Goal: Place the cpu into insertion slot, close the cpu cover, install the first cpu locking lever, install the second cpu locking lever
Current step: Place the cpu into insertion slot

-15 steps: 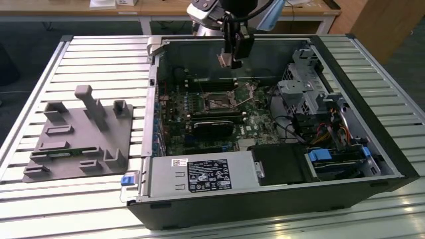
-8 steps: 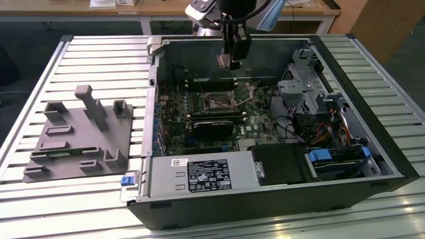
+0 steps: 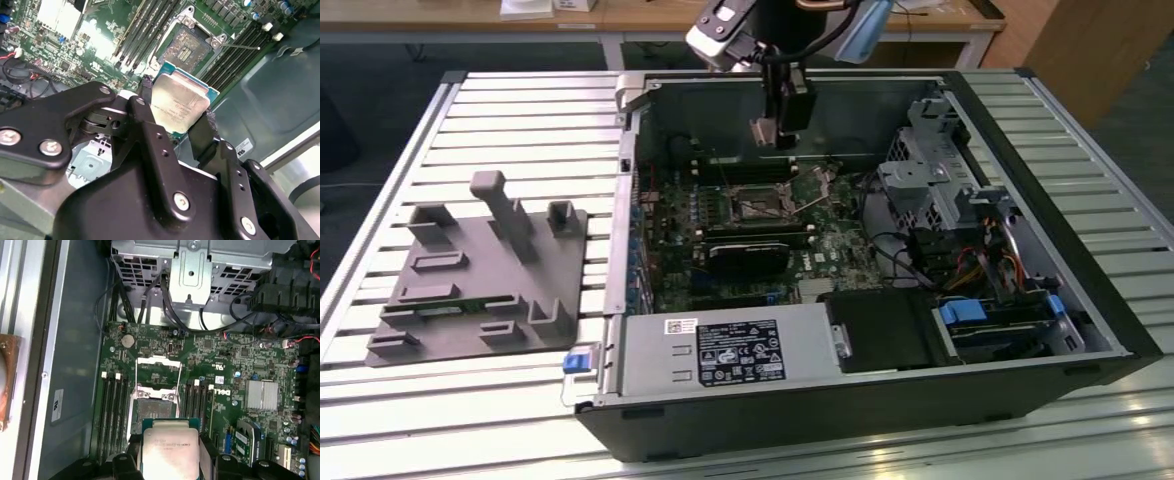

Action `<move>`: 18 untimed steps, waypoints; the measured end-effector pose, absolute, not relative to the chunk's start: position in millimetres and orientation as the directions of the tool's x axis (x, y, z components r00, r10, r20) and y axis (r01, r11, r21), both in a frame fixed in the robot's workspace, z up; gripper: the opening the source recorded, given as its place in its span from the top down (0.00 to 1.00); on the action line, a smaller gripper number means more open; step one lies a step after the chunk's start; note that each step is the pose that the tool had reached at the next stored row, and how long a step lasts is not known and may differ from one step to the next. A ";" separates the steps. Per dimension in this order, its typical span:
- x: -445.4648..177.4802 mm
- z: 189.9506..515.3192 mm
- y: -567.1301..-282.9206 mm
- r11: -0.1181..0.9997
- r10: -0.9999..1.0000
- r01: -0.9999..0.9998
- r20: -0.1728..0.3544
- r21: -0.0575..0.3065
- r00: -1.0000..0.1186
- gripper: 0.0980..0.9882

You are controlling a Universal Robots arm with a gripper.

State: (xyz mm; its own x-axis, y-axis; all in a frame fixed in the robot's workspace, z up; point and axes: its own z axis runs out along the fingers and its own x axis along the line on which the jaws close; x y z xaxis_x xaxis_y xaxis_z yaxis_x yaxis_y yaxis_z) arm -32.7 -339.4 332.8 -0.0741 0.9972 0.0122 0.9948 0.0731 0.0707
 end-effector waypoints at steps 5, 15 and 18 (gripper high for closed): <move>-32.8 325.6 -338.9 0.073 0.997 0.995 0.012 0.070 -0.074 0.50; -32.8 314.1 -338.0 0.073 0.997 0.995 0.012 0.067 -0.074 0.50; -32.8 309.9 -337.8 0.073 0.997 0.995 0.012 0.067 -0.074 0.50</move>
State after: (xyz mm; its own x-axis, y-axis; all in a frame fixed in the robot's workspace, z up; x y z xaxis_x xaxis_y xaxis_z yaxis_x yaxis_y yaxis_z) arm -32.8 -337.8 309.9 -0.0737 0.9972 0.0116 0.9951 0.0728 0.0665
